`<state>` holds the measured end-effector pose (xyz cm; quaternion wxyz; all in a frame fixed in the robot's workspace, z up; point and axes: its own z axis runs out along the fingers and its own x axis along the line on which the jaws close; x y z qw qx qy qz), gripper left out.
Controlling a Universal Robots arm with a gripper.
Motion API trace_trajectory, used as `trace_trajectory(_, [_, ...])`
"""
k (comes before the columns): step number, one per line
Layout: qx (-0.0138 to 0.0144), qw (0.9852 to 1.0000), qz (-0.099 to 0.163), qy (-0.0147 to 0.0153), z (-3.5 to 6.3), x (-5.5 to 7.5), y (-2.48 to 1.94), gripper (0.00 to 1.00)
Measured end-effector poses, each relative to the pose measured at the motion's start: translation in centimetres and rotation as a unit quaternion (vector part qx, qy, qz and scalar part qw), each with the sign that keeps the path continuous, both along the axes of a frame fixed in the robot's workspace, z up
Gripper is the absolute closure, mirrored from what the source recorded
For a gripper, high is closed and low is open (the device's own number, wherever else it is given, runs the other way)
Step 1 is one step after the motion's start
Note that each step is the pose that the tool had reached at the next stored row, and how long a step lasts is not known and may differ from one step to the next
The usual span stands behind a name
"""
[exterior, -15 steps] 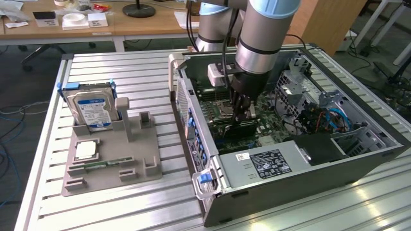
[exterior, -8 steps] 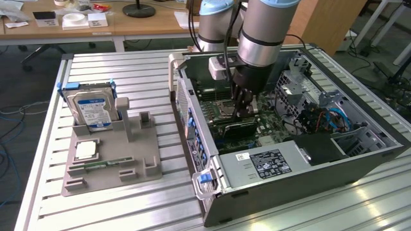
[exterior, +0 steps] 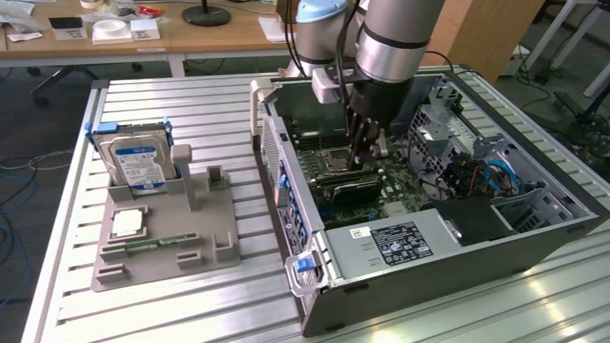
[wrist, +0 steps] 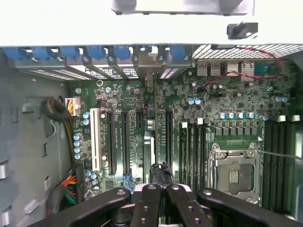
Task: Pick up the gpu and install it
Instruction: 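Press down on the gpu until it lock into place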
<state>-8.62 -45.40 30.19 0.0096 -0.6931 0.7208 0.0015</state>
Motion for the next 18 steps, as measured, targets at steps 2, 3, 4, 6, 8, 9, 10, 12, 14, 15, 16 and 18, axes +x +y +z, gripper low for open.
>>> trace_trajectory(2, [0.0000, 1.0000, 0.000, 0.0000, 0.49, 0.0, 0.00, 0.89])
trace_trajectory(3, [0.0000, 1.0000, 0.000, 0.0000, 0.70, 0.0, 0.00, 0.89])
trace_trajectory(4, [0.0000, 1.0000, 0.000, 0.0000, 0.91, 0.0, 0.00, 0.89])
trace_trajectory(6, [-0.0001, 1.0000, 0.000, 0.0001, 1.40, 0.0, 0.00, 0.89])
trace_trajectory(8, [0.0000, 1.0000, 0.000, 0.0000, 1.81, 0.0, 0.00, 0.89])
trace_trajectory(9, [0.0000, 1.0000, 0.000, 0.0000, 2.02, 0.0, 0.00, 0.89])
trace_trajectory(10, [-0.0001, 1.0000, 0.000, 0.0000, 2.21, 0.0, 0.00, 0.89])
trace_trajectory(12, [0.0001, 1.0000, 0.000, 0.0000, 2.28, 0.0, 0.00, 0.89])
trace_trajectory(14, [0.0000, 1.0000, 0.000, 0.0000, 2.28, 0.0, 0.00, 0.89])
trace_trajectory(15, [0.0000, 1.0000, 0.000, 0.0000, 2.29, 0.0, 0.00, 0.89])
trace_trajectory(16, [0.0000, 1.0000, 0.000, 0.0000, 2.29, 0.0, 0.00, 0.89])
trace_trajectory(18, [0.0000, 1.0000, 0.000, 0.0000, 2.29, 0.0, 0.00, 0.89])
